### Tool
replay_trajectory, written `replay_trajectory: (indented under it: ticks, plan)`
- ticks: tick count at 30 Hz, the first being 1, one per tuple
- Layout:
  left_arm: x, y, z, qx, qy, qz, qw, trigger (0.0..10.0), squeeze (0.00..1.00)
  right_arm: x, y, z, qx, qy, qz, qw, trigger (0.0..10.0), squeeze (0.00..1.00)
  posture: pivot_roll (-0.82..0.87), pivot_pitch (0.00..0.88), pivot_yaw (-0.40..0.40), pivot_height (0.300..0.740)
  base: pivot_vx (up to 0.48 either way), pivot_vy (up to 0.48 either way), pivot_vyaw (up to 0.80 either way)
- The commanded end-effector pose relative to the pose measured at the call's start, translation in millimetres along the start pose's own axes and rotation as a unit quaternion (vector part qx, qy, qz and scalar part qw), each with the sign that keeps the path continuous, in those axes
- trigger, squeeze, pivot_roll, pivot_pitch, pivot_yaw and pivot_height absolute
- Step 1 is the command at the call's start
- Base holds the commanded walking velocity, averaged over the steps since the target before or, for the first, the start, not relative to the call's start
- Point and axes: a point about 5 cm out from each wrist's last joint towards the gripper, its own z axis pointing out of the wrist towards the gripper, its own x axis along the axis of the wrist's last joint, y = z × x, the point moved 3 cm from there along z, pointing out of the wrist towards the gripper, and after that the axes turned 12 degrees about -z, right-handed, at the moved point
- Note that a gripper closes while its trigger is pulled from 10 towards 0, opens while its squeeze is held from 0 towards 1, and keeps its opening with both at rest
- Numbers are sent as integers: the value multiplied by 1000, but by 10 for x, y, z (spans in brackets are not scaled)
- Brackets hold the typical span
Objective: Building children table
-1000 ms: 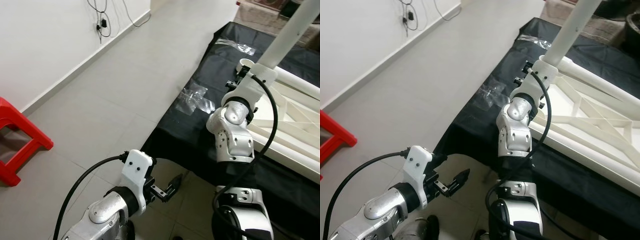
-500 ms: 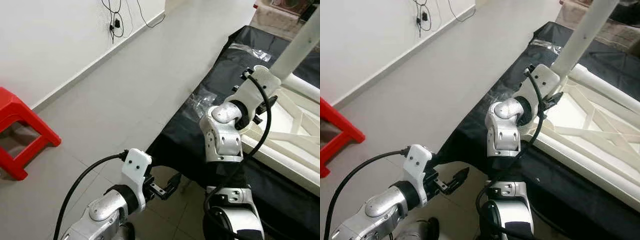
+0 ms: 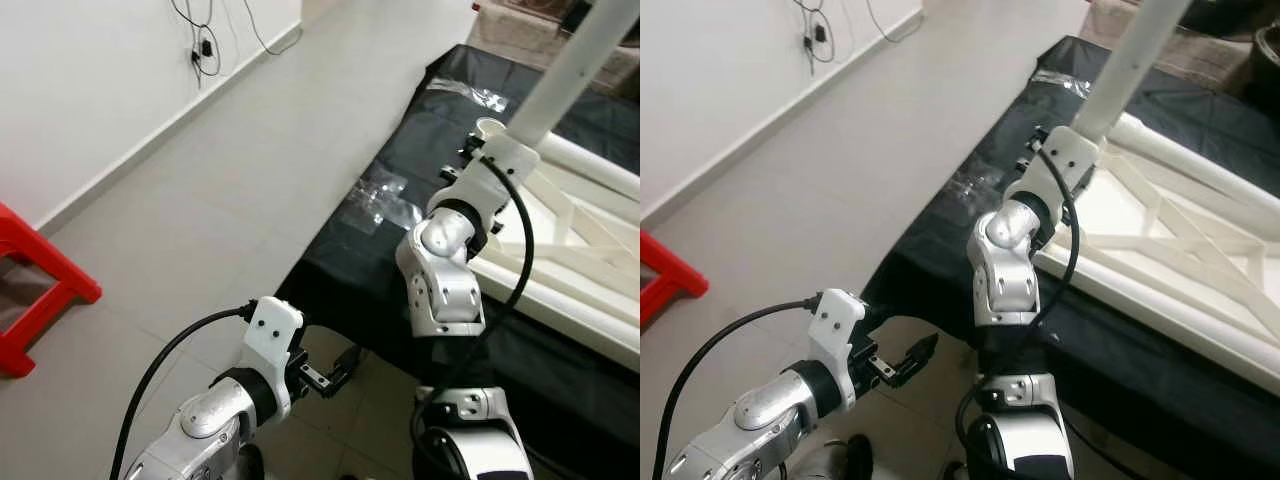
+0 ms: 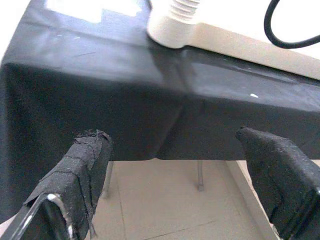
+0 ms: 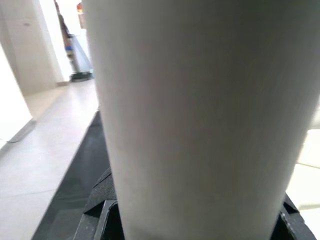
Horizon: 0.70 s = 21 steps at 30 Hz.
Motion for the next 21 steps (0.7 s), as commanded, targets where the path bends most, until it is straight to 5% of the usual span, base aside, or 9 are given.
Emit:
replay_trajectory:
  ticks: [1, 12, 21]
  plan:
    - [-66, 5, -1, -4, -11, -1, 1000, 10000, 0, 41, 43, -45, 5, 7, 57, 998, 10000, 0, 173, 160, -77, 740, 0, 0, 0]
    - [-75, -5, 14, -6, -10, 2, 1000, 10000, 0, 24, 31, -54, 40, 11, 64, 997, 10000, 0, 173, 155, -75, 740, 0, 0, 0]
    - [-63, -6, 18, -6, -7, 4, 1000, 10000, 0, -400, 238, -26, -29, -75, 22, 997, 10000, 0, 175, 168, -75, 740, 0, 0, 0]
